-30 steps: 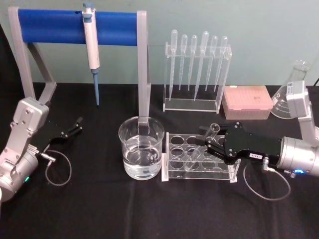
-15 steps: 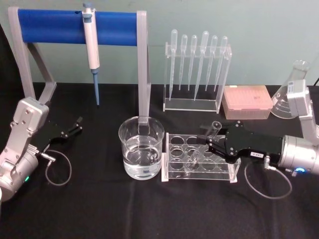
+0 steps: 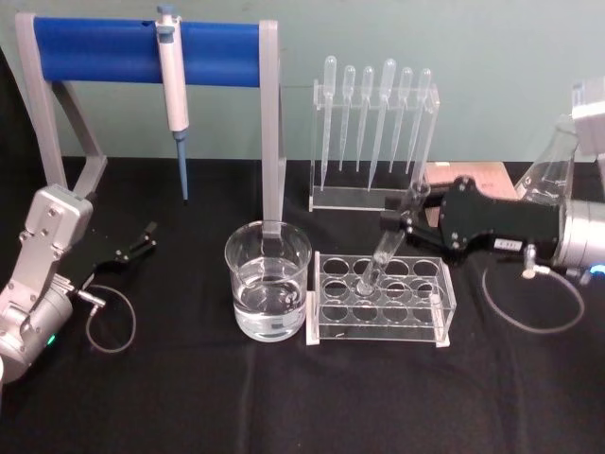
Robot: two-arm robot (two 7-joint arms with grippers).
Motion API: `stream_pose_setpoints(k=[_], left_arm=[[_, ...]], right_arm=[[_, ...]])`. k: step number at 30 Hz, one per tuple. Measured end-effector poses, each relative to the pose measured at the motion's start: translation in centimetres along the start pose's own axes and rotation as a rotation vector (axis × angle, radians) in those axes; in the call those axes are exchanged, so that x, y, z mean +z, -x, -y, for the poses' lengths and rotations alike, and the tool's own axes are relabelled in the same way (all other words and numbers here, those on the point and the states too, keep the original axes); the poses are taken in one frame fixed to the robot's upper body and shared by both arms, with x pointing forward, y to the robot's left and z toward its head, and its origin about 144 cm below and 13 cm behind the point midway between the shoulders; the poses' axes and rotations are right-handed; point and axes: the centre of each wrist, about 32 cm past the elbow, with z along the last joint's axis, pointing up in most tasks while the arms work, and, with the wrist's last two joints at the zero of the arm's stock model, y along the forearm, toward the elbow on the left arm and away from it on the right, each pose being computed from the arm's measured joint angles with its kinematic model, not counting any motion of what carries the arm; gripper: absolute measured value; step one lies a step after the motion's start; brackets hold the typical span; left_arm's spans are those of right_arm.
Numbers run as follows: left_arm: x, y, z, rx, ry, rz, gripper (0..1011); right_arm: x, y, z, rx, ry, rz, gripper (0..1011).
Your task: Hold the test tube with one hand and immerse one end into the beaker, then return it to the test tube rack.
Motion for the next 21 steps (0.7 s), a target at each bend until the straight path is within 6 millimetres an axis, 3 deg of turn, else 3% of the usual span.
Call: stream_pose_setpoints(k=[8, 21], left_arm=[[0.0, 0.0, 0.0, 0.0, 0.0, 0.0, 1000], [0.0, 0.0, 0.0, 0.0, 0.0, 0.0, 1000]], right_arm=[[4.1, -1.2, 0.3, 0.032, 0.017, 0.04, 237], [7.1, -2.8, 0.0, 0.073, 0.069, 0.052, 237]])
